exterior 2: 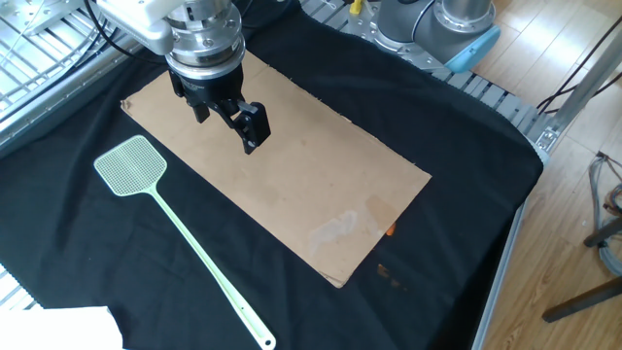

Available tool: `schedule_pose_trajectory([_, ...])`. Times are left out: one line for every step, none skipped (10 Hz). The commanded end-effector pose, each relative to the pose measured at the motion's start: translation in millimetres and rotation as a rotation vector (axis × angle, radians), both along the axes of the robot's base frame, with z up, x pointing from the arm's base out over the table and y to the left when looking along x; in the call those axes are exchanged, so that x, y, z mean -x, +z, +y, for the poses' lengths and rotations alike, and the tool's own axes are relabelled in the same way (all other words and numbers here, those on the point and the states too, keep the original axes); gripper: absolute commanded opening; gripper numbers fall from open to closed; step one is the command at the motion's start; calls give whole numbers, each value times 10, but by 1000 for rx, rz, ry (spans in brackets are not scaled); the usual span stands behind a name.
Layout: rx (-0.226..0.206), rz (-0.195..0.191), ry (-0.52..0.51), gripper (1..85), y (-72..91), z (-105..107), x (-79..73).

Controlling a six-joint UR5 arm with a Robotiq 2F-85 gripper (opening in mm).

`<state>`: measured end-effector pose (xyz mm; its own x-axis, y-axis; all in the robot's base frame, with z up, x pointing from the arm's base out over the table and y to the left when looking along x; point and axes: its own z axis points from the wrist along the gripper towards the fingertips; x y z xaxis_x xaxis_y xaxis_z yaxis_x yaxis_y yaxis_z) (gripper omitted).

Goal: Swat with a flyswatter

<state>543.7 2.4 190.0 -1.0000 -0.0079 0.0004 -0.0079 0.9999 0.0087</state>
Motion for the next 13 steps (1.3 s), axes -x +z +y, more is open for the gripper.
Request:
schedule_pose_trajectory([8, 37, -9, 20, -1, 9, 95])
schedule_pose_trajectory([12, 38, -9, 20, 5, 10, 94])
schedule_pose_trajectory([16, 38, -9, 20, 7, 9, 91])
schedule_pose_trajectory([20, 40, -9, 20, 10, 5, 91])
schedule_pose_trajectory([22, 40, -9, 20, 11, 5, 89])
schedule_pose_trajectory([22, 40, -9, 20, 11, 6, 89])
schedule_pose_trajectory([22, 40, -9, 20, 11, 6, 88])
schedule_pose_trajectory([22, 40, -9, 20, 13, 6, 89])
schedule_pose_trajectory([20, 26, -6, 20, 19, 7, 58])
schedule_pose_trajectory([-5, -12, 11, 20, 33, 77, -40])
schedule_pose_trajectory([-51, -14, 2, 23, 19, 248, -82])
schedule_pose_trajectory([-66, -14, 6, 23, -63, 375, -145])
schedule_pose_trajectory([-86, -25, -1, 23, -159, 516, -243])
